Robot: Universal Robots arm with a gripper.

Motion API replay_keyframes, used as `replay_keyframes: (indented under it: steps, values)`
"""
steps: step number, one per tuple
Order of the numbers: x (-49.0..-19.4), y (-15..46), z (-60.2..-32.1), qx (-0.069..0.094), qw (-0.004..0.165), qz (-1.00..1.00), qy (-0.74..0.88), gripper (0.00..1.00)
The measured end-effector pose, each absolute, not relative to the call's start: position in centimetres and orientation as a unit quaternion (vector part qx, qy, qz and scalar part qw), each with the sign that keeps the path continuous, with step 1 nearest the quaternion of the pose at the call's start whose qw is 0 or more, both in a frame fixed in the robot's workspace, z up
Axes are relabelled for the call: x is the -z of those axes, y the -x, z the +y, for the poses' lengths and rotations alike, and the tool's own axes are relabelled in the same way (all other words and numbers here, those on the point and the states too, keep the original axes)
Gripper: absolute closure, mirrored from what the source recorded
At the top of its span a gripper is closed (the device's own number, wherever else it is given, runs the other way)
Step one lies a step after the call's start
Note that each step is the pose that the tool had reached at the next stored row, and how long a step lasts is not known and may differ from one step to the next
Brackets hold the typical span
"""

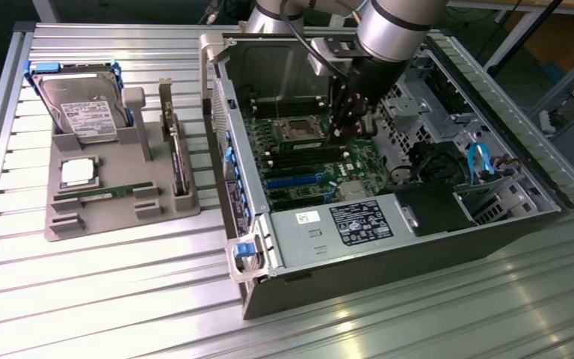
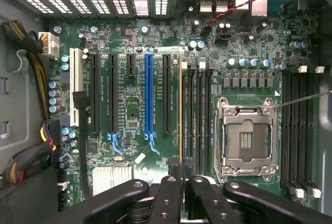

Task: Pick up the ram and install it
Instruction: 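Insert the ram into the slot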

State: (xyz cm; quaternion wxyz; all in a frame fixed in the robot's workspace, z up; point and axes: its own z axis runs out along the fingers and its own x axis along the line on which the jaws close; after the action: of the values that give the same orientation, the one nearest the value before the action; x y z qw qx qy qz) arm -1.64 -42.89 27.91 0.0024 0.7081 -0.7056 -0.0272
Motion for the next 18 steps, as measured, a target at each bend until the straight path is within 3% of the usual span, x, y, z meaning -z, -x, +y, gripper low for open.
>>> replay_keyframes:
  steps: [18]
  values:
    - [-26.4,1.2,-42.9,0.027,0.002,-0.706,-0.708,0.88]
